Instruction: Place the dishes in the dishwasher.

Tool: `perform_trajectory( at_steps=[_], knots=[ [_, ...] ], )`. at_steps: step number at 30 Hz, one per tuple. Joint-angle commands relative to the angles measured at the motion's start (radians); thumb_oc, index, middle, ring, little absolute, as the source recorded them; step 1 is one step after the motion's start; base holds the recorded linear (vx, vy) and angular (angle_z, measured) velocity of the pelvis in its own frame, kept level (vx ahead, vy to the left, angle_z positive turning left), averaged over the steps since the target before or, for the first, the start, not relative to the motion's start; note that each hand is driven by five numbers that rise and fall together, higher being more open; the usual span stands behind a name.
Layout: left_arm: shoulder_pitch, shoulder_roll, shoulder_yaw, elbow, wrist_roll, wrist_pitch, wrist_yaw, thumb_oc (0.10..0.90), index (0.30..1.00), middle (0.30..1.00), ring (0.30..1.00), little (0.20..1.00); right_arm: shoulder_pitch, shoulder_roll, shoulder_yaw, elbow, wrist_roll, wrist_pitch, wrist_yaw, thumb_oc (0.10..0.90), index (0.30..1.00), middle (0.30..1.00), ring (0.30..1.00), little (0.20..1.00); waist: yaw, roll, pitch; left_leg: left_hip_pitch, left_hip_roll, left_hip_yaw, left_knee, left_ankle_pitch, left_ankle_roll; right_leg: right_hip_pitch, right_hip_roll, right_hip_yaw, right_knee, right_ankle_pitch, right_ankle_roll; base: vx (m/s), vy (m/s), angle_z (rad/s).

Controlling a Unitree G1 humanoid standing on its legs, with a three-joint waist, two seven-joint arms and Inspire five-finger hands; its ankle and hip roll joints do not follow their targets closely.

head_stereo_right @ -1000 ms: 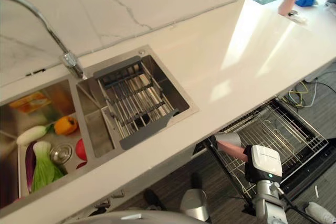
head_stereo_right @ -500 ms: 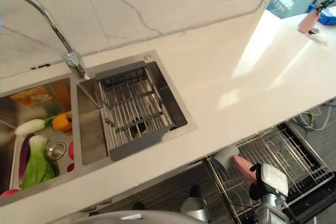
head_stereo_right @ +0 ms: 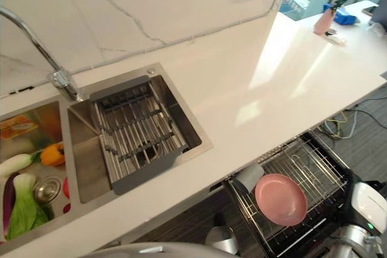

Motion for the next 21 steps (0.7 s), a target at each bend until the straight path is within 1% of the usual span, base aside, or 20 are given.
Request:
perform_trajectory(
  at_steps=[1,2,5,6,7,8,10,11,12,13,14,15,16,19,21],
  knots=[
    [-0.187,-0.019,0.048,-0.031,-0.021,-0.054,0.05,0.8,0.9,0.9,0.9,0.9,-0.063,-0.091,-0.166,0.07,0.092,0.055,-0.132,0.8,0.9,0.9,0.9,0.9,-0.03,-0.01,0.007,0.064,0.024,0.004,0.01,-0.061,-0.025,-0.066,-0.015,0.014,0.048,-0.007,0.062,-0.04,0.004,-0.37],
    [-0.187,-0.016,0.048,-0.033,-0.026,-0.055,0.05,0.8,0.9,0.9,0.9,0.9,-0.059,-0.083,-0.196,0.098,0.124,0.063,-0.151,0.8,0.9,0.9,0.9,0.9,-0.033,-0.015,0.007,0.061,0.025,0.009,0.01,-0.062,-0.024,-0.074,-0.015,0.019,0.052,-0.005,0.063,-0.02,0.005,-0.34],
    [-0.196,-0.012,0.041,-0.033,-0.034,-0.053,0.046,0.8,0.9,0.9,0.9,0.9,-0.044,-0.059,-0.198,0.184,0.165,0.065,-0.154,0.8,0.9,0.9,0.9,0.9,-0.034,-0.024,0.011,0.051,0.024,0.007,0.01,-0.066,-0.021,-0.09,-0.016,0.023,0.06,-0.003,0.063,-0.03,0.001,-0.18],
    [-0.202,-0.01,0.036,-0.035,-0.034,-0.055,0.044,0.8,0.9,0.9,0.9,0.9,-0.045,-0.054,-0.182,0.243,0.184,0.06,-0.147,0.555,0.533,0.533,0.533,0.533,-0.033,-0.026,0.015,0.048,0.022,0.005,0.01,-0.066,-0.019,-0.094,-0.018,0.024,0.061,-0.003,0.063,-0.03,0.001,-0.02],
    [-0.202,-0.01,0.036,-0.035,-0.034,-0.055,0.044,0.8,0.9,0.9,0.9,0.9,-0.045,-0.054,-0.182,0.243,0.184,0.06,-0.147,0.555,0.533,0.533,0.533,0.533,-0.033,-0.026,0.015,0.048,0.022,0.005,0.01,-0.066,-0.019,-0.094,-0.018,0.024,0.061,-0.003,0.063,-0.04,0.011,0.0],
    [-0.208,-0.01,0.036,-0.035,-0.039,-0.055,0.041,0.8,0.9,0.9,0.9,0.9,-0.053,-0.041,-0.152,0.264,0.193,0.054,-0.131,0.4,0.3,0.3,0.3,0.3,-0.034,-0.027,0.023,0.044,0.021,0.004,0.01,-0.066,-0.018,-0.102,-0.018,0.028,0.063,-0.002,0.064,-0.05,0.014,0.0],
    [-0.223,-0.011,0.023,-0.025,-0.042,-0.057,0.032,0.8,0.9,0.9,0.9,0.9,-0.098,-0.006,-0.08,0.37,0.25,0.023,-0.124,0.4,0.3,0.3,0.3,0.3,-0.03,-0.026,0.033,0.041,0.017,0.003,0.01,-0.066,-0.017,-0.11,-0.022,0.032,0.067,0.0,0.063,-0.04,0.016,-0.01],
    [-0.223,-0.011,0.023,-0.025,-0.042,-0.057,0.032,0.8,0.9,0.9,0.9,0.9,-0.098,-0.006,-0.08,0.37,0.25,0.023,-0.124,0.4,0.3,0.3,0.3,0.3,-0.03,-0.026,0.033,0.041,0.017,0.003,0.01,-0.066,-0.017,-0.11,-0.022,0.032,0.067,0.0,0.063,0.0,0.007,-0.05],
    [-0.226,-0.011,0.018,-0.023,-0.042,-0.058,0.031,0.8,0.9,0.9,0.9,0.9,-0.122,0.007,-0.045,0.393,0.262,0.01,-0.124,0.4,0.3,0.3,0.3,0.3,-0.027,-0.023,0.036,0.041,0.017,0.001,0.01,-0.066,-0.017,-0.109,-0.024,0.033,0.068,0.0,0.062,0.0,0.006,-0.09],
    [-0.23,-0.013,0.004,-0.022,-0.042,-0.059,0.033,0.8,0.9,0.9,0.9,0.9,-0.171,0.032,0.027,0.42,0.293,-0.024,-0.125,0.4,0.3,0.3,0.3,0.3,-0.02,-0.015,0.039,0.039,0.016,-0.005,0.01,-0.064,-0.018,-0.106,-0.028,0.028,0.068,-0.002,0.06,0.0,0.013,-0.11],
    [-0.233,-0.015,-0.008,-0.02,-0.044,-0.059,0.036,0.8,0.9,0.9,0.9,0.9,-0.21,0.041,0.071,0.437,0.322,-0.051,-0.129,0.4,0.3,0.3,0.3,0.3,-0.015,-0.009,0.039,0.04,0.015,-0.008,0.01,-0.063,-0.019,-0.103,-0.029,0.027,0.067,-0.004,0.059,-0.01,0.013,-0.06],
    [-0.232,-0.013,-0.02,-0.016,-0.037,-0.058,0.038,0.8,0.9,0.9,0.9,0.9,-0.249,0.03,0.131,0.47,0.33,-0.067,-0.115,0.4,0.3,0.3,0.3,0.3,-0.01,-0.002,0.039,0.043,0.014,-0.013,0.01,-0.062,-0.021,-0.094,-0.032,0.024,0.063,-0.006,0.057,0.0,0.0,0.0],
    [-0.232,-0.013,-0.02,-0.016,-0.037,-0.058,0.038,0.8,0.9,0.9,0.9,0.9,-0.249,0.03,0.131,0.47,0.33,-0.067,-0.115,0.4,0.3,0.3,0.3,0.3,-0.01,-0.002,0.039,0.043,0.014,-0.013,0.01,-0.062,-0.021,-0.094,-0.032,0.024,0.063,-0.006,0.057,0.0,0.0,0.0],
    [-0.226,-0.013,-0.032,-0.019,-0.028,-0.058,0.037,0.8,0.9,0.9,0.9,0.9,-0.317,0.014,0.227,0.473,0.304,-0.076,-0.097,0.4,0.3,0.3,0.3,0.3,0.008,0.012,0.027,0.047,0.013,-0.024,0.01,-0.057,-0.024,-0.071,-0.033,0.01,0.052,-0.01,0.051,0.02,-0.032,0.11],
    [-0.222,-0.013,-0.035,-0.026,-0.031,-0.065,0.04,0.8,0.9,0.9,0.9,0.9,-0.354,0.006,0.279,0.47,0.256,-0.073,-0.109,0.4,0.3,0.3,0.3,0.3,0.025,0.024,0.017,0.052,0.015,-0.038,0.01,-0.057,-0.026,-0.049,-0.034,-0.007,0.045,-0.018,0.048,0.07,-0.039,0.18]
  ],
)
